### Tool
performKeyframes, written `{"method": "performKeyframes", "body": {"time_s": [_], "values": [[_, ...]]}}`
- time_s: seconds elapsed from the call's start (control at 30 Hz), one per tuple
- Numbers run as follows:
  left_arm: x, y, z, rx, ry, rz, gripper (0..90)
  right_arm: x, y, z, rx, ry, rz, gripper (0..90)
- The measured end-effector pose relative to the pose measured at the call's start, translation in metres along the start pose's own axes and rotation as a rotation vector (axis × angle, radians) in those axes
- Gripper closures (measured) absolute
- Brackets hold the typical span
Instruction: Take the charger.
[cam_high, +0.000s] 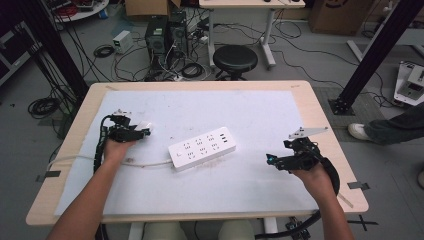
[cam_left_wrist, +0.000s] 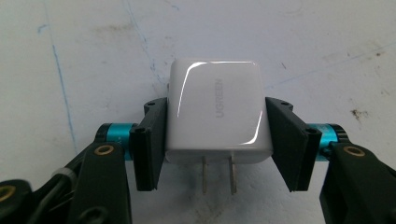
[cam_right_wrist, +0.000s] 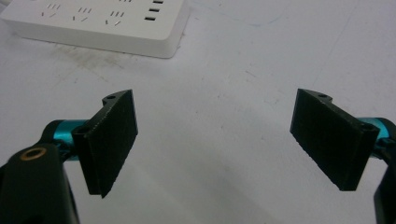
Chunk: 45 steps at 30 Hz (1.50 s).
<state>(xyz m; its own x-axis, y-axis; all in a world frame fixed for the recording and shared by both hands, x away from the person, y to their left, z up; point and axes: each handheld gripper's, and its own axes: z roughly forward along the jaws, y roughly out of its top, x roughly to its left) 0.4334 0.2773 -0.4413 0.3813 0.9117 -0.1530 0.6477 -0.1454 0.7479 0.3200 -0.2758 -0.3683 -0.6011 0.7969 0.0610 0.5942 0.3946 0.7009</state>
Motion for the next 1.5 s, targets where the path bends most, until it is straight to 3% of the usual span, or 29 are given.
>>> {"method": "performKeyframes", "body": {"time_s": [0.2,0.5,1.13,1.5], "values": [[-0.002,0.000,-0.010,-0.032,0.011,0.007,42.6,0.001,0.000,-0.002,-0.012,0.003,-0.005,15.2],[-0.014,0.005,-0.030,-0.081,0.005,0.051,42.7,0.005,-0.001,-0.006,-0.028,0.012,-0.019,15.2],[-0.044,0.006,-0.082,-0.204,-0.062,0.091,42.7,0.010,-0.003,-0.016,-0.065,0.031,-0.045,15.2],[-0.052,0.001,-0.101,-0.243,-0.069,0.097,42.7,0.015,0.002,-0.017,-0.074,0.039,-0.065,15.2]]}}
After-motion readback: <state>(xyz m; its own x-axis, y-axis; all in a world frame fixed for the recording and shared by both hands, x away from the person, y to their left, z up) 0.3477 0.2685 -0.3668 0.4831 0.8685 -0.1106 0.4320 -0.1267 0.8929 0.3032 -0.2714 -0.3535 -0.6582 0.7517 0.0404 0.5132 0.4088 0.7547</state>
